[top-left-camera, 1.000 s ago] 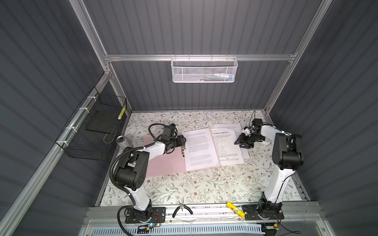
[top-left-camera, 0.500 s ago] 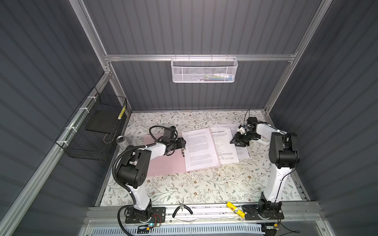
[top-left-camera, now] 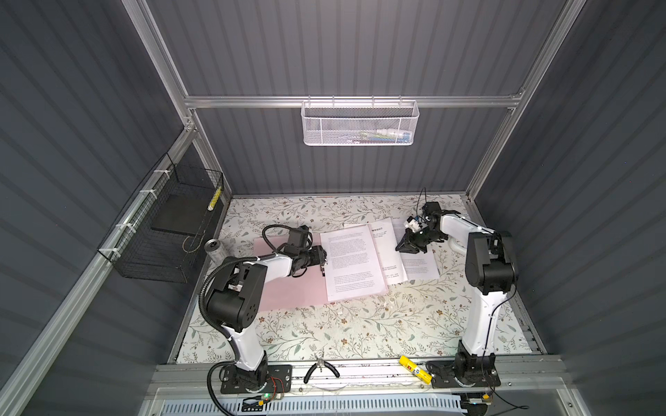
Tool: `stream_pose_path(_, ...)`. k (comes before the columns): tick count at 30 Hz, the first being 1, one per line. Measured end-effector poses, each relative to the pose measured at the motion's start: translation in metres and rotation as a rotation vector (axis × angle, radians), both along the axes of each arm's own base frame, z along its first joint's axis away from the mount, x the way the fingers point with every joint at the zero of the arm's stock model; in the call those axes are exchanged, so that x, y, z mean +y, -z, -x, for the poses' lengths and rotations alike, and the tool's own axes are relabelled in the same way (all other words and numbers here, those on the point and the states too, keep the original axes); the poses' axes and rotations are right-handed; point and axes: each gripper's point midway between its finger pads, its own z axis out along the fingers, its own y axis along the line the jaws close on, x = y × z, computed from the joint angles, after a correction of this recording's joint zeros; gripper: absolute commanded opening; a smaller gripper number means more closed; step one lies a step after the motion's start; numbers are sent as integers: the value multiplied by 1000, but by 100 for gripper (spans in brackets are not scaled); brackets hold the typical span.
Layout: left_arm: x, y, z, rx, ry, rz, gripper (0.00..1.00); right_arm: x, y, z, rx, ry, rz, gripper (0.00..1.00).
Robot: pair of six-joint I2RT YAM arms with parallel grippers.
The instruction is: Put the files into the folder
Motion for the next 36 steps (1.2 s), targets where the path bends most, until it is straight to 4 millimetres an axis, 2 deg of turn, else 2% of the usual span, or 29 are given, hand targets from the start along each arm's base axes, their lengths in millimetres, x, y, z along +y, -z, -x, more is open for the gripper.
stream_pose_path(3, 1, 2, 1, 2, -1, -1, 57, 6, 2, -3, 4, -7, -10, 27)
stream_pose_path(13, 1, 4, 2, -8, -1, 4, 57, 15, 23, -1, 61, -7, 7, 27)
stream_pose_path(22, 0, 6, 0, -17, -1, 7, 56, 19, 17, -8, 45, -7, 15, 28)
stream_pose_path(28, -1, 7, -4, -29, -2, 12, 55, 14, 21, -10, 52, 10, 47, 33)
stream_pose_path(36, 0, 7, -7, -36, -6, 14, 54, 11, 23, -11, 56, 20, 69, 34)
